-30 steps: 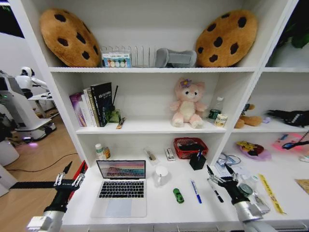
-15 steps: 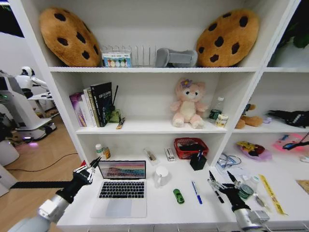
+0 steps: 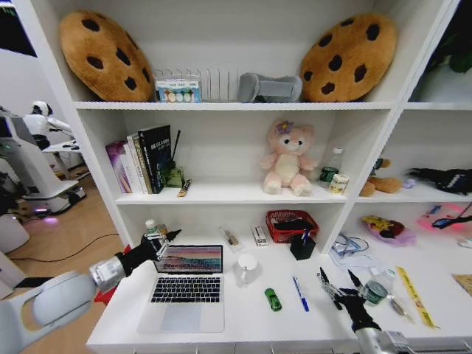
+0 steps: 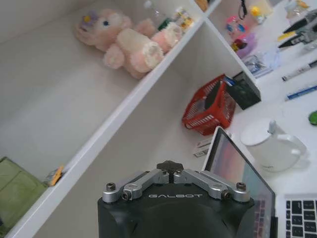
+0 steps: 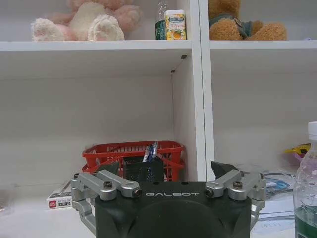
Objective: Organize the objects on the table.
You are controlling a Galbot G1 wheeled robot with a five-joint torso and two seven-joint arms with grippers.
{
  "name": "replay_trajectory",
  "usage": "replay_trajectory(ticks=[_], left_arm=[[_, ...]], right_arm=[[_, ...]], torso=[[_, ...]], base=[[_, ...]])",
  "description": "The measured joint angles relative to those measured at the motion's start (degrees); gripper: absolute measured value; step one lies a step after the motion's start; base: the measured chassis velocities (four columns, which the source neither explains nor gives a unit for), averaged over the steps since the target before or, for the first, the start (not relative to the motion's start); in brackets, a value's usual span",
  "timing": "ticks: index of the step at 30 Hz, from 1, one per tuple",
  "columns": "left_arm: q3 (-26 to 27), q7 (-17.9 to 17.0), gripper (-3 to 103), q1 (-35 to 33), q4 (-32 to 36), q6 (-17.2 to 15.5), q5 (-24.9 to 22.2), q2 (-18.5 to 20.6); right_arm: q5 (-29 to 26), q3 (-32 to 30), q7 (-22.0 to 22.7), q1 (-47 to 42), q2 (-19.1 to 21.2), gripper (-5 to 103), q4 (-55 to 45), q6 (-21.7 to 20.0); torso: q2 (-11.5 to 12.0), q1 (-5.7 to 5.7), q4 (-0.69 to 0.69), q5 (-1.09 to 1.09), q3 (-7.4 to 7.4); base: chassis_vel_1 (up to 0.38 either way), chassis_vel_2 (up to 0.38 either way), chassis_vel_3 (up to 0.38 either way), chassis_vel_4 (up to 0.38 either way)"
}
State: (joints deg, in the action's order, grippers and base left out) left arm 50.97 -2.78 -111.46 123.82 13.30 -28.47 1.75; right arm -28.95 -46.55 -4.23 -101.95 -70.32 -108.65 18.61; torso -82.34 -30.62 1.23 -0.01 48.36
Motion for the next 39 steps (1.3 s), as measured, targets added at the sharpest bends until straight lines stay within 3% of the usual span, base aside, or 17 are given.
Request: replay_trajectory(ticks=[4, 7, 10, 17, 28, 39], left_arm=[[-0.41, 1.06, 0, 0.60, -2.93, 1.27, -2.08, 7.33], [-0.37, 1.26, 0, 0.72, -3.92, 1.60, -2.88, 9.27], [0.31, 1.67, 0, 0.39, -7.16, 2.59, -4.91, 14.49], [0.77, 2.37, 0, -1.31, -11.59, 4.32, -5.55, 18.71], [-0.32, 2.49, 0, -2.66, -11.90, 4.74, -6.47, 18.45], [-3.31, 1.99, 0, -2.57, -8.34, 4.13, -2.19, 11.79]], right_arm=[[0.05, 0.04, 0.07, 0.11, -0.77, 100, 0.10, 0.00], [0.13, 0.14, 0.07, 0.10, -1.00, 100, 0.17, 0.01], [0.53, 0.42, 0.07, -0.07, -1.71, 100, 0.34, 0.14], [0.84, 0.48, 0.12, -0.41, -2.64, 100, 0.57, 0.50], [1.16, 0.74, 0.45, -0.39, -3.25, 100, 0.60, 0.56], [1.78, 1.02, 0.94, -1.04, -3.81, 100, 0.38, 1.02]], torso=[[0.00, 0.00, 0.01, 0.01, 0.00], [0.00, 0.00, 0.01, 0.00, 0.00], [0.00, 0.00, 0.01, 0.02, 0.00], [0.00, 0.00, 0.01, 0.01, 0.00], [0.00, 0.00, 0.02, 0.01, -0.01], [-0.02, 0.02, 0.00, 0.02, -0.02]], base=[[0.000, 0.000, 0.000, 0.000], [0.000, 0.000, 0.000, 0.000], [0.000, 0.000, 0.000, 0.000], [0.000, 0.000, 0.000, 0.000], [0.000, 0.000, 0.000, 0.000], [0.000, 0.000, 0.000, 0.000]])
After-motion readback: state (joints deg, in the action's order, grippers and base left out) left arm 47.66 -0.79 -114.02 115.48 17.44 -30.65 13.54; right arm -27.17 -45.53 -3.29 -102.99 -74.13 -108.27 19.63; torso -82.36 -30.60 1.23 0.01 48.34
